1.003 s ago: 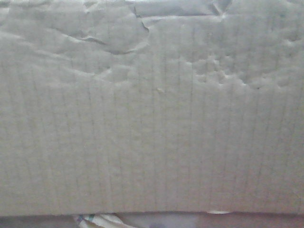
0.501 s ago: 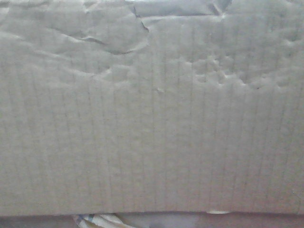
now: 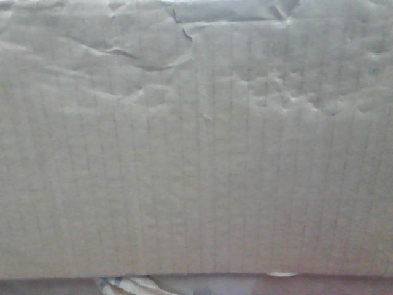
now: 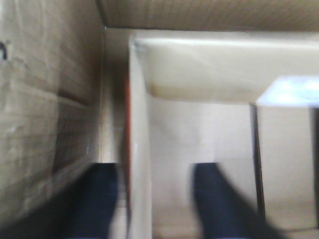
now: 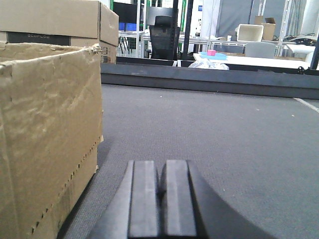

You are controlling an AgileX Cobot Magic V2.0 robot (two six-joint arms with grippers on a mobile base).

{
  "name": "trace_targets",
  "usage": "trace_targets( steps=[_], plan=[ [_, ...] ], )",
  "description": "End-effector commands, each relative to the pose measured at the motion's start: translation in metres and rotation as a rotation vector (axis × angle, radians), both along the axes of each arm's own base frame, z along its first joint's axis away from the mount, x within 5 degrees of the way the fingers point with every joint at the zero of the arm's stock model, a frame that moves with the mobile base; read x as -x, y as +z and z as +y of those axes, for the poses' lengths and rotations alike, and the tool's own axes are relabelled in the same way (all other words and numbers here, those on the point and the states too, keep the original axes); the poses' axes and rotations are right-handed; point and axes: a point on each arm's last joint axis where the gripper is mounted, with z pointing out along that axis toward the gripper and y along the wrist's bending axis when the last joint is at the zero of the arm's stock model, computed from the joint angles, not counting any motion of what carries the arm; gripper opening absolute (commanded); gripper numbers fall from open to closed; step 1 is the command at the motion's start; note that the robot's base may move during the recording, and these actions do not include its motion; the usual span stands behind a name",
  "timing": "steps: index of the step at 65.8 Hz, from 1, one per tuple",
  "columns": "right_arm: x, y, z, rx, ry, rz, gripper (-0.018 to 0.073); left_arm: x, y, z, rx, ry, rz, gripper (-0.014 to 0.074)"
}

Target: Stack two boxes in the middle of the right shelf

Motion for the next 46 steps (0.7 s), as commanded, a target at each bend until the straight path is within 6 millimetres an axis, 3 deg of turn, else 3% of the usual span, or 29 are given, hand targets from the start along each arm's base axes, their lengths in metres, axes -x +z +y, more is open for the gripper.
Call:
trace_targets(
  steps=[1, 10, 32, 38, 46],
  plan=[
    [0.000, 0.002, 0.000, -0.002, -0.004, -0.021, -0.0162, 0.001, 0.011, 0.003, 0.019, 0.001, -0.035, 0.0410],
    [0.000, 0.002, 0.000, -0.002, -0.004, -0.021, -0.0162, 0.005, 0.024, 0.007, 0.030, -0.011, -0.061, 0.0445],
    [0.000, 0.002, 0.000, -0.002, -0.004, -0.021, -0.0162, 0.026, 0.092, 0.038, 0.015, -0.019, -0.279, 0.0444],
    [0.000, 0.002, 0.000, -0.002, -0.004, -0.021, -0.0162, 0.029, 0.094, 0.050, 0.003, -0.013, -0.287, 0.0443],
    [0.000, 0.002, 0.000, -0.002, -0.004, -0.021, -0.0162, 0.026, 0.084, 0.061, -0.001, -0.030, -0.224, 0.0443]
  ],
)
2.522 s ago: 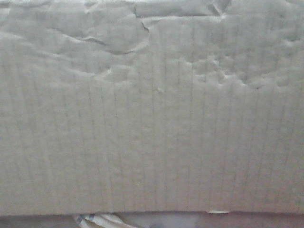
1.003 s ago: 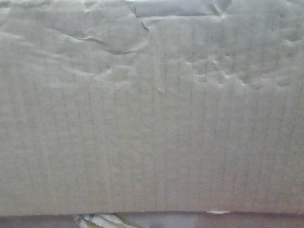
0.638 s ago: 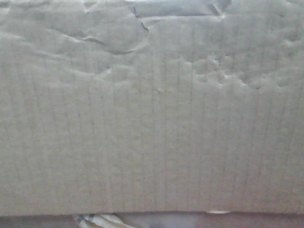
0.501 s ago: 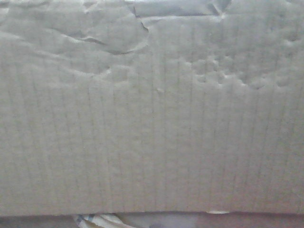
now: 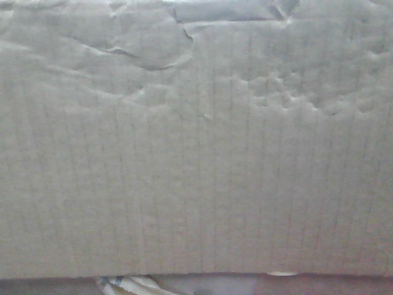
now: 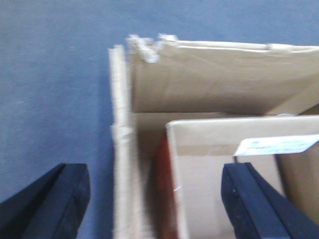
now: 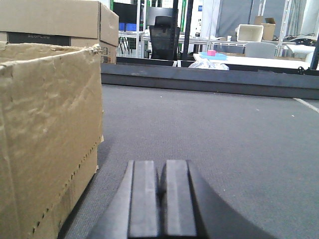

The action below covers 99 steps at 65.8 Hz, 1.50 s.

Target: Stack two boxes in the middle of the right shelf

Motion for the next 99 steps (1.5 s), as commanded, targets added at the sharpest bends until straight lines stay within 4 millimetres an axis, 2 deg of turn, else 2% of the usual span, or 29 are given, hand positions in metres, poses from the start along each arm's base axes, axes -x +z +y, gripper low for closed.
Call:
trace_targets(
  steps=[1, 12, 41, 57, 73, 99],
  plan=[
    [0.000, 0.002, 0.000, -0.002, -0.004, -0.019, -0.0162, -0.001, -0.007, 0.010, -0.019, -0.014, 0.042, 0.0443],
    [0.000, 0.002, 0.000, -0.002, -0.004, -0.019, -0.0162, -0.006, -0.034, 0.024, -0.017, 0.001, 0.156, 0.0443],
    [0.000, 0.002, 0.000, -0.002, -0.004, -0.019, -0.0162, 0.003, -0.080, 0.017, 0.007, -0.022, 0.350, 0.0443],
    [0.000, 0.002, 0.000, -0.002, -0.004, -0.019, -0.0162, 0.002, -0.084, 0.016, 0.003, -0.021, 0.366, 0.0443],
    [0.000, 0.002, 0.000, -0.002, -0.004, -0.019, -0.0162, -0.010, -0.100, 0.012, -0.049, -0.012, 0.403, 0.0443],
    [0.000, 0.002, 0.000, -0.002, -0.004, -0.019, -0.0162, -0.010, -0.101, 0.012, -0.049, -0.012, 0.404, 0.0443]
  ],
)
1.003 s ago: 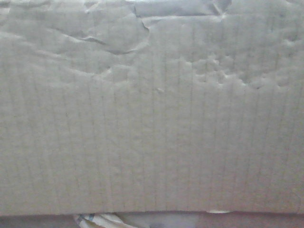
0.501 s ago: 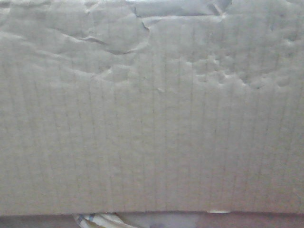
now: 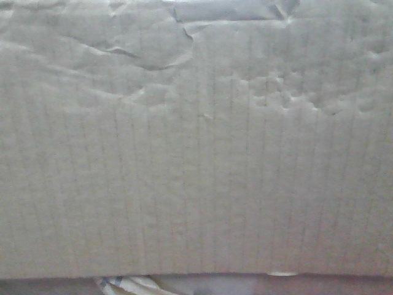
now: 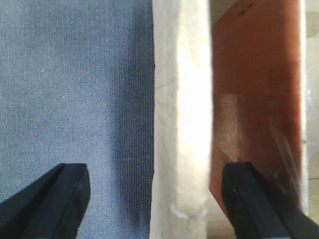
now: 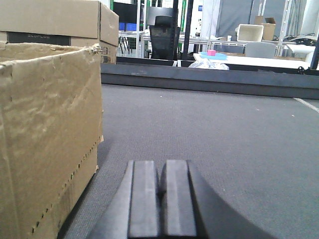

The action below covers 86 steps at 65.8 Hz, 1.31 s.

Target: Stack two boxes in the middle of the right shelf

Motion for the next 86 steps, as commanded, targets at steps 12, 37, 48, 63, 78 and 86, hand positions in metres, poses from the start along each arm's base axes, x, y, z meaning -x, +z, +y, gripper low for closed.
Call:
trace_targets(
  steps=[12, 37, 48, 63, 78, 86],
  plan=[
    [0.000, 0.002, 0.000, -0.002, -0.004, -0.019, -0.0162, 0.001, 0.001, 0.000, 0.002, -0.002, -0.006, 0.0443],
    [0.003, 0.020, 0.000, -0.111, 0.005, -0.080, -0.0162, 0.000, 0.001, 0.000, 0.001, -0.002, -0.007, 0.0443],
    [0.017, 0.066, 0.001, -0.168, 0.001, 0.009, -0.0162, 0.000, 0.002, 0.000, -0.005, -0.023, -0.010, 0.0443],
    [0.002, 0.098, 0.000, -0.189, -0.039, 0.484, -0.0162, 0.000, 0.002, 0.000, -0.005, -0.023, -0.010, 0.0443],
    [-0.039, 0.111, -0.002, -0.130, -0.040, 0.867, -0.0162, 0.000, 0.002, 0.000, -0.006, -0.025, -0.010, 0.0443],
    [-0.059, 0.104, -0.003, -0.136, -0.046, 0.947, -0.0162, 0.000, 0.002, 0.000, -0.006, -0.025, -0.010, 0.0443]
  ],
)
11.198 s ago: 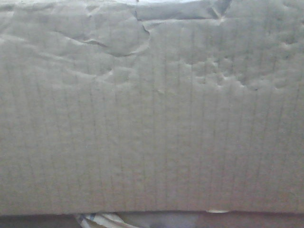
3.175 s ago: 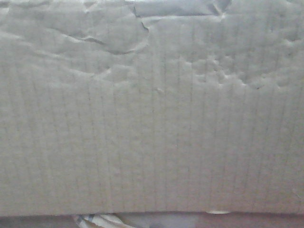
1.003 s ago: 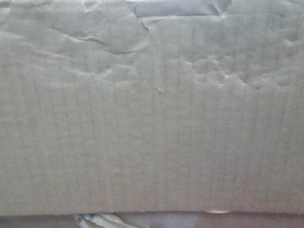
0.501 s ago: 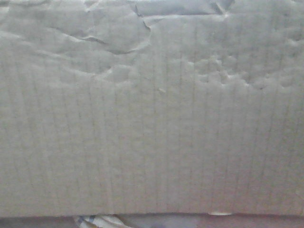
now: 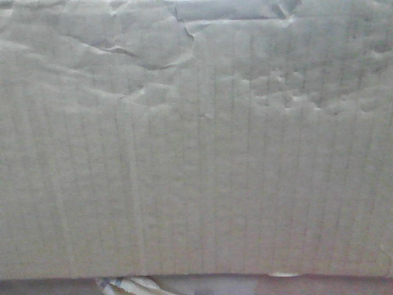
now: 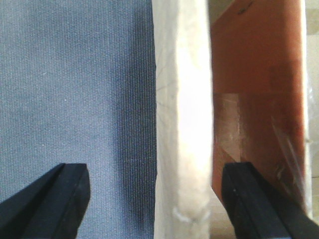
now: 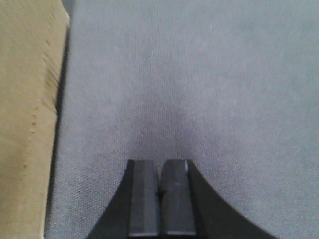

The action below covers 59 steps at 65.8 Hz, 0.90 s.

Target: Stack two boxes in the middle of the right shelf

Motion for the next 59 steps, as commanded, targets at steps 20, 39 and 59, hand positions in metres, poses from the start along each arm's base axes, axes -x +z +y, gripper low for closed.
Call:
trace_targets(
  steps=[20, 39, 59],
  plan=[
    [-0.066, -0.005, -0.004, -0.041, -0.047, 0.287, -0.0158, 0.000, 0.002, 0.000, 0.003, -0.001, -0.010, 0.0443],
    [-0.107, 0.052, 0.007, 0.006, -0.087, 0.184, -0.0145, 0.000, 0.002, 0.000, 0.003, -0.001, -0.010, 0.0443],
    [-0.132, 0.093, 0.051, 0.009, 0.062, 0.109, -0.0116, 0.000, 0.002, 0.000, 0.003, 0.000, -0.010, 0.0443]
  ],
)
